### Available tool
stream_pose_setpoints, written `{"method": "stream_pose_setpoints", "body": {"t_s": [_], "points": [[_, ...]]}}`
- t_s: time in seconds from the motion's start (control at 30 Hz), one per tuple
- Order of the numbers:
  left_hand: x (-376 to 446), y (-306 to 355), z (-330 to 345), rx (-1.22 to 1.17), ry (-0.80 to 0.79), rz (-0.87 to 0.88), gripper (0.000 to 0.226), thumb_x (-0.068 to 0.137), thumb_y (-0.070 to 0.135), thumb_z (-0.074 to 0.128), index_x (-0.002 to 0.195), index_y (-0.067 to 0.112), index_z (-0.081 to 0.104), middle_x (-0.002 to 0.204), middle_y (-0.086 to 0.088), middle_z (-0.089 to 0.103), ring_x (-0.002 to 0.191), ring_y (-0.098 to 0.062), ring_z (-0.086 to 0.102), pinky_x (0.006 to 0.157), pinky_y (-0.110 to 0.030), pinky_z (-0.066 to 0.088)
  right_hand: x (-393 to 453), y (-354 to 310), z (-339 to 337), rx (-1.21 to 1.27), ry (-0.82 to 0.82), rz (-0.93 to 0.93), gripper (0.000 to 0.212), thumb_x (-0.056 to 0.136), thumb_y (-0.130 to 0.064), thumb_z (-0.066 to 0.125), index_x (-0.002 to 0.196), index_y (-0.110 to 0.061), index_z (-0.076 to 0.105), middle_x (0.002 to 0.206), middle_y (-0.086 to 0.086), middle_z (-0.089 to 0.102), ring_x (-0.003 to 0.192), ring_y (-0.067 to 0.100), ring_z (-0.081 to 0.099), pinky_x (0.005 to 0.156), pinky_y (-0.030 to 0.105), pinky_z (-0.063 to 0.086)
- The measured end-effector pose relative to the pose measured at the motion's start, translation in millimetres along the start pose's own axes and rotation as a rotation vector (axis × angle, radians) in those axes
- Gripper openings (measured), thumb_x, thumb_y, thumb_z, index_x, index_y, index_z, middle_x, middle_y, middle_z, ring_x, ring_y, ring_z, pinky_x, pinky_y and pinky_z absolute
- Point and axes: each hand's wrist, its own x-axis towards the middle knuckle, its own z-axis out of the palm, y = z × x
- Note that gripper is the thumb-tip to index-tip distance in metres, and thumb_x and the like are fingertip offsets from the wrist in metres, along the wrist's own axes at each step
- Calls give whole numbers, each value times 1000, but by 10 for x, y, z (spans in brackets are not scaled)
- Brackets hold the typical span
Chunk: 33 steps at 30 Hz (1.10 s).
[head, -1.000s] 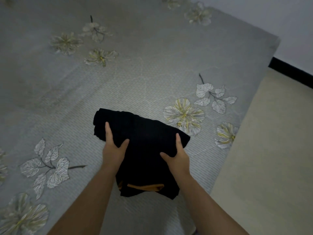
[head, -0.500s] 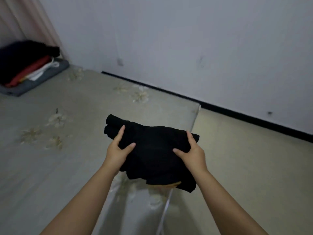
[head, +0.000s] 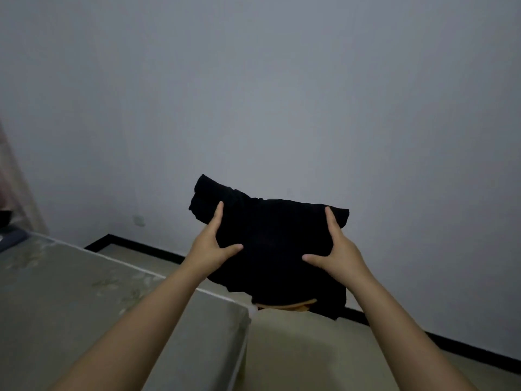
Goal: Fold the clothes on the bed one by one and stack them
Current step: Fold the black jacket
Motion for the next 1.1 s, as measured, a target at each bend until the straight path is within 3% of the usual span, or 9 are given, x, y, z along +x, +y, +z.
{"method": "stream_pose_setpoints", "body": {"t_s": [0.1,0.23,0.5,0.73,0.97,1.1], "points": [[592,116,130,-40,16,49,92,81,4,65,144,35,6,126,17,30,122,-4,31,101,-25,32,544,63,-292,-21,22,-41,105,78,-19,72,143,-37,-8,142,-2,40,123,21,45,93,26,39],[1527,150,204,-48,54,120,93,81,3,66,144,36,7,139,7,34,129,-16,35,106,-34,34,1444,78,-521,-39,61,-116,105,78,-18,71,144,-35,-8,144,0,37,125,23,43,92,24,37],[3386,-45,140,-11,168,139,94,80,4,67,145,34,6,146,-1,31,131,-21,36,106,-37,35,3429,122,-583,-87,55,-176,105,78,-22,72,144,-31,-10,142,3,39,123,24,45,91,26,39],[4470,-646,63,-28,313,50,93,79,-2,65,145,33,9,147,-4,31,129,-25,38,104,-42,38,5002,447,-108,-60,-98,-276,105,78,-23,71,144,-31,-11,139,6,43,120,24,47,82,20,36],[5217,-1127,-268,100,629,-70,93,79,-1,66,146,31,9,145,-4,33,126,-21,40,93,-29,38,6578,445,661,3,-366,-480,107,77,-24,71,144,-30,-12,138,5,43,119,24,48,89,27,40],[5459,-1339,-574,172,793,-147,94,78,-2,66,146,28,8,143,-2,34,114,-8,39,91,-21,36,7284,224,1246,71,-502,-592,107,77,-22,71,144,-30,-12,139,4,42,119,25,47,90,28,40]]}}
